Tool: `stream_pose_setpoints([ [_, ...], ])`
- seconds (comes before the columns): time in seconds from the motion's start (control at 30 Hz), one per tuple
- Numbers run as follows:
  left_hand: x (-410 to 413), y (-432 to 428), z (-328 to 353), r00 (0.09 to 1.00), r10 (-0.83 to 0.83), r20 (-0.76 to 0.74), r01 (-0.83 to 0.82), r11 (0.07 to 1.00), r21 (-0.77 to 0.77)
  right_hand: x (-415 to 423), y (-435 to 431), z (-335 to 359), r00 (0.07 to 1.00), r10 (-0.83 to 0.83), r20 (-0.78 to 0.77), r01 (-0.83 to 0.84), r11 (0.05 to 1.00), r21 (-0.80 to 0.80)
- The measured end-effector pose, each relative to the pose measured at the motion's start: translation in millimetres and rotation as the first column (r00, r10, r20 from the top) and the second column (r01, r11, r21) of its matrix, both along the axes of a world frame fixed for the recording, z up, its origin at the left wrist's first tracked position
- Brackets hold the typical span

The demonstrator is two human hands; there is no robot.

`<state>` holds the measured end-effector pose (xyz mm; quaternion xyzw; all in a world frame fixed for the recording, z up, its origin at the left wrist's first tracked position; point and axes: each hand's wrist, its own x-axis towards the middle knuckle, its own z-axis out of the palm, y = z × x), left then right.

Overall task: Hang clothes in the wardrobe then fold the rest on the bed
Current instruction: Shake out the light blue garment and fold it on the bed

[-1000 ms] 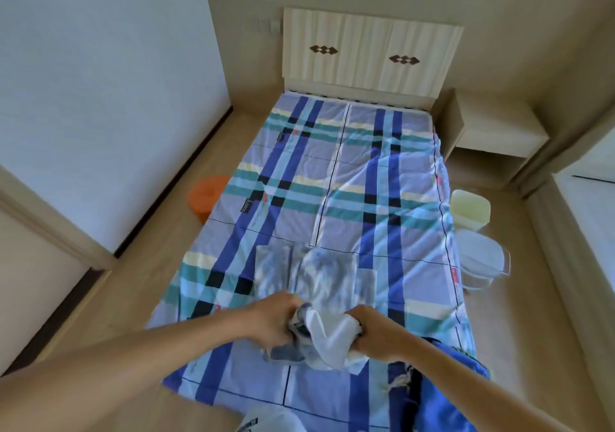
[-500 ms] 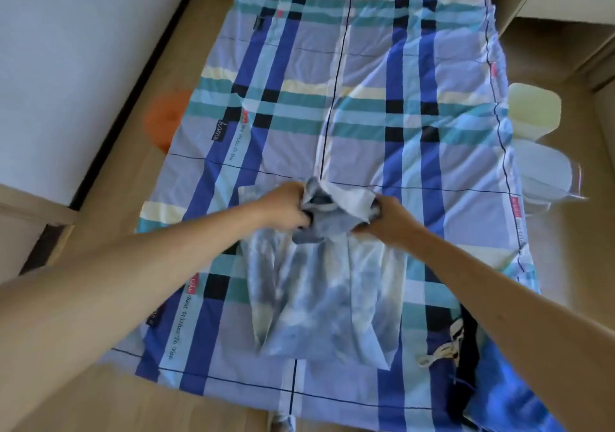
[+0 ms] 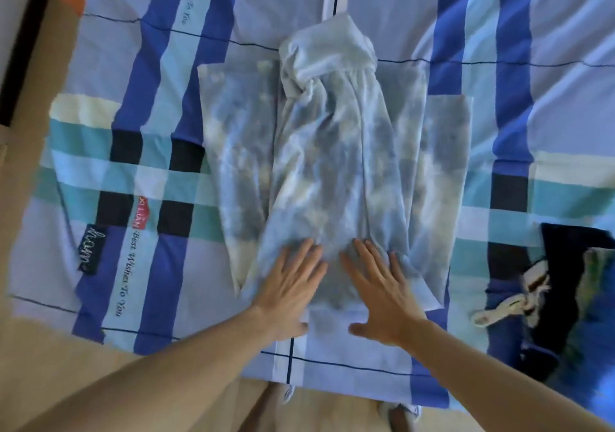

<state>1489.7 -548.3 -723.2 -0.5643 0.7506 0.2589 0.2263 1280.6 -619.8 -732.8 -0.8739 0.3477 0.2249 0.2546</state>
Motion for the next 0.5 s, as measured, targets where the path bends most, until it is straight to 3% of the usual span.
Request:
stream_pose_setpoints([
  [0.17,-3.4,30.0,-27.4,0.996,0.025,0.086,-0.015,0.993,-0.117,-5.3,14.9,-13.1,1.000,0.021,-0.018,-0.024,0.985,-0.169],
  [0.27,-3.1,10.4,-30.0,0.995,0.093,0.020,-0.081,0.941,-0.328,-3.3,6.3,-13.0,0.996,0.053,0.071,-0.030,0.953,-0.301],
  [0.33,3.6,-2.1,-33.8,0.995,0.097,-0.032,-0.102,0.916,-0.389,-4.7,-2.0,-12.1,0.991,0.066,0.121,-0.020,0.938,-0.345],
  [0.4,11.6,-9.7,-33.5,0.990,0.106,-0.090,-0.134,0.900,-0.415,-0.3,-12.2,-4.9,0.991,0.033,0.129,0.006,0.955,-0.295],
  [0.5,16.7,-19.4,-12.3,0.982,0.093,-0.167,-0.132,0.961,-0.245,10.4,-25.2,21.2,0.998,-0.069,0.009,0.069,0.995,-0.071],
])
